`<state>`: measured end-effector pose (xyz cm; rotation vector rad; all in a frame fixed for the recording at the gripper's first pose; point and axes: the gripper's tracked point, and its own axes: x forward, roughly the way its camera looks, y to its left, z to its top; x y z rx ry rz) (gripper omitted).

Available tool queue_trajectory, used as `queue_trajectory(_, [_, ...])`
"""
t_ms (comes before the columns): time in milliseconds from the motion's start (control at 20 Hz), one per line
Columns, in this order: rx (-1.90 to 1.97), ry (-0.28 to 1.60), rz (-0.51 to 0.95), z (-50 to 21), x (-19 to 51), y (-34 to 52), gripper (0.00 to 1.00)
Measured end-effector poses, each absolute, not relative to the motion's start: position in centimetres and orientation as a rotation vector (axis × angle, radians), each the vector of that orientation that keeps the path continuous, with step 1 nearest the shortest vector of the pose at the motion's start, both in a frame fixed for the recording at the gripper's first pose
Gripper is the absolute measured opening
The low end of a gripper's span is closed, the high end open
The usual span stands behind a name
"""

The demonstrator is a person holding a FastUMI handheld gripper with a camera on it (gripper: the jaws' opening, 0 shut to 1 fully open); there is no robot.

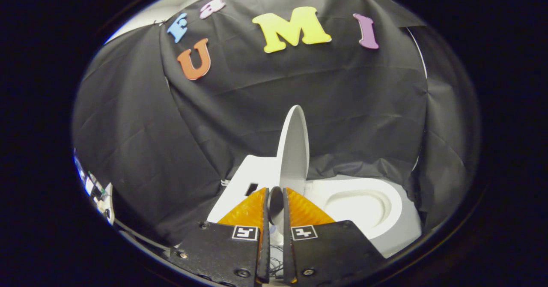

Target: Open the toilet lid.

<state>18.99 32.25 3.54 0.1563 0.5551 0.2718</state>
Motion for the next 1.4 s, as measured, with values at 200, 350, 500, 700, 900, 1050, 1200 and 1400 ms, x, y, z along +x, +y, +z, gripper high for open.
queue_trajectory(200, [0.143, 0.557, 0.293, 3.4, 19.0, 34.0, 0.15])
queue_trajectory(350, [0.121, 0.541, 0.328, 3.2, 19.0, 35.7, 0.15])
queue_trajectory(500, [0.105, 0.522, 0.356, 3.0, 19.1, 36.7, 0.15])
queue_trajectory(700, [0.085, 0.513, 0.399, 2.7, 19.0, 38.6, 0.16])
queue_trajectory(900, [0.064, 0.496, 0.419, 2.4, 18.9, 39.8, 0.15])
queue_trajectory(1050, [0.055, 0.476, 0.436, 2.7, 19.4, 41.4, 0.15])
queue_trajectory(1200, [0.046, 0.440, 0.446, 2.6, 19.6, 42.3, 0.16])
queue_trajectory(1400, [0.008, 0.414, 0.445, 2.5, 19.8, 43.0, 0.16])
